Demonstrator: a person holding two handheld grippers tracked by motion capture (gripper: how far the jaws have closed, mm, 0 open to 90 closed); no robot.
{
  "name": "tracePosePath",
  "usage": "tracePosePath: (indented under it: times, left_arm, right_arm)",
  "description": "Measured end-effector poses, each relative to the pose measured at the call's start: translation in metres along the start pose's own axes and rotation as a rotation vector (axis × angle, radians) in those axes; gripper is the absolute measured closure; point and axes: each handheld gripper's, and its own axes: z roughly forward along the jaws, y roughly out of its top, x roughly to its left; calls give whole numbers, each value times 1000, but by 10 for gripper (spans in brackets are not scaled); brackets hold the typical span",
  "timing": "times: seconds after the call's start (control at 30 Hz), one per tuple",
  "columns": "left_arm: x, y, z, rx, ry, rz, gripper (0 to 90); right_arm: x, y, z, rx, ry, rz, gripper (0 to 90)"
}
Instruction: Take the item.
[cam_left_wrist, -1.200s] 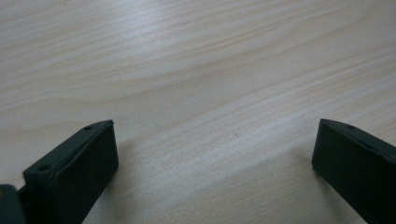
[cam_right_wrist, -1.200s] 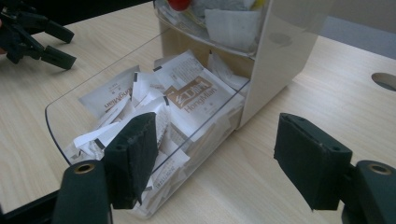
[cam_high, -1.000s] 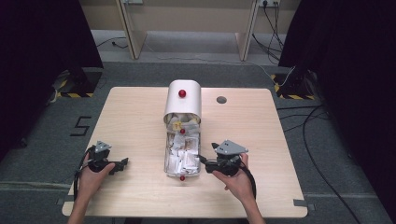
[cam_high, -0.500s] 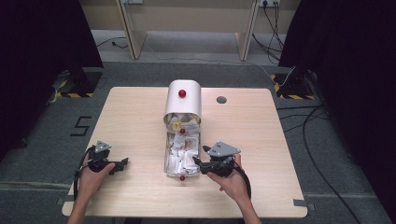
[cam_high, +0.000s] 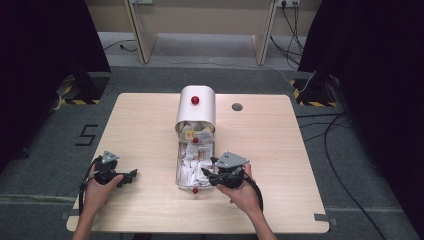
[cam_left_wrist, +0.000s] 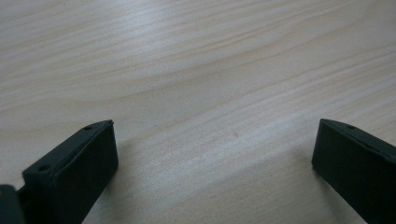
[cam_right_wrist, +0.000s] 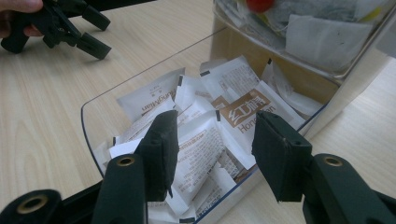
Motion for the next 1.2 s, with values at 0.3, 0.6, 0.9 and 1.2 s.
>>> tracePosePath:
  times: [0.3,0.6,0.9,1.2]
  left_arm:
    - [0,0,0,0,-1,-1,0]
    - [0,0,0,0,-1,0,0]
    - [0,0,0,0,-1,0,0]
    - [0,0,0,0,-2,0,0]
  right_arm:
    - [0,1,9,12,5,-4,542]
    - [1,0,17,36,1,-21,604]
    - [1,0,23,54,-3,-26,641]
    - [1,-3,28,78,-4,-19,683]
